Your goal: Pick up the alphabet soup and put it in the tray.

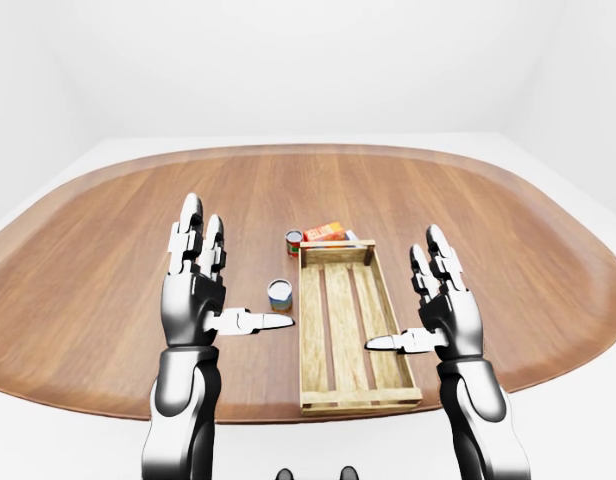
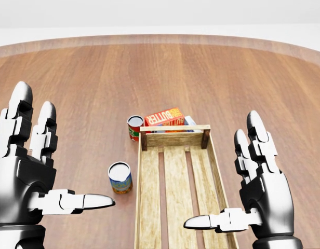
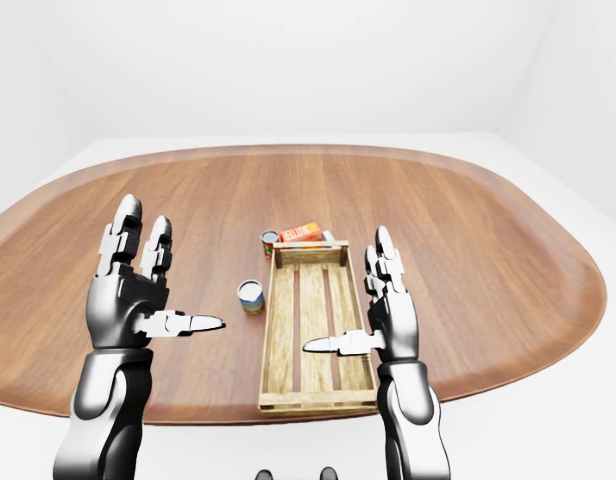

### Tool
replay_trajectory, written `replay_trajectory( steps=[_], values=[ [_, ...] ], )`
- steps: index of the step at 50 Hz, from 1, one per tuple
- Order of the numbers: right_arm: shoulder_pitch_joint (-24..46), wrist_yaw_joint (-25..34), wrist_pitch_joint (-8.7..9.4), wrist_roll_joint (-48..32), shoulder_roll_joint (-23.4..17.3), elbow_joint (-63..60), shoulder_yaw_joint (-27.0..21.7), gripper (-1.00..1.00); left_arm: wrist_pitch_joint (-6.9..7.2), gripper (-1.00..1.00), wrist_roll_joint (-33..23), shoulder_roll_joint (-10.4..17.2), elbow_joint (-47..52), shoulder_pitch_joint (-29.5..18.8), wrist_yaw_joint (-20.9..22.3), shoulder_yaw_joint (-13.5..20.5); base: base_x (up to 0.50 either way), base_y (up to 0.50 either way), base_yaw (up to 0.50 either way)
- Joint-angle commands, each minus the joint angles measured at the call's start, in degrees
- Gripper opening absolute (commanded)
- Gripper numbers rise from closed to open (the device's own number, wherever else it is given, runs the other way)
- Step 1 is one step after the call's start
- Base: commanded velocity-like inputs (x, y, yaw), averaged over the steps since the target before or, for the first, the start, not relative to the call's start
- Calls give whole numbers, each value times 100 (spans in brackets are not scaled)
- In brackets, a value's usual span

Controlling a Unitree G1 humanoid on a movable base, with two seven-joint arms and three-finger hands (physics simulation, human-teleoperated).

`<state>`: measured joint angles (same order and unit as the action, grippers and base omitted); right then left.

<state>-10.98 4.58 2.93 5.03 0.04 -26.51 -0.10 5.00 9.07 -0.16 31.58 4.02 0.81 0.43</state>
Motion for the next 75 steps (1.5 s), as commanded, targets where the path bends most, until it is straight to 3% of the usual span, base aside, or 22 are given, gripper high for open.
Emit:
replay_trajectory(
  steps=[1,20,23,25,28,51,61,66,69,75],
  values=[
    [-19,15,-2,-2,1,-12,10,100,0,100,-52,3,-169,-8,-55,30,50,0,0],
    [-16,15,10,10,3,3,3,100,0,100,-63,-3,-213,-6,-47,5,50,0,0],
    [-12,-197,-200,-170,50,50,-38,100,0,100,-66,-3,-227,-7,-48,7,50,0,0],
    [5,-156,-37,-89,24,14,-33,100,0,100,-57,-4,-227,-8,-46,8,43,0,0],
    [-8,-238,-155,-146,44,28,-34,100,0,100,-65,-5,-241,-5,-47,1,0,0,0],
    [-51,-151,-157,-223,2,53,62,100,0,100,-97,-2,-279,0,-38,-19,0,0,0],
    [-77,-145,-14,-210,-7,-116,29,100,0,100,-119,-3,-453,-12,23,-26,0,0,0],
    [-60,-512,151,-1134,-82,-160,-180,100,0,100,-114,-4,-490,-13,25,-25,0,0,0],
    [-127,-285,207,-934,-58,-481,-413,100,0,100,-121,-5,-537,-16,27,-27,0,0,0],
    [-314,-56,207,-1275,-14,-888,-659,100,0,100,-142,-7,-561,-3,25,-48,0,0,0]
  ],
)
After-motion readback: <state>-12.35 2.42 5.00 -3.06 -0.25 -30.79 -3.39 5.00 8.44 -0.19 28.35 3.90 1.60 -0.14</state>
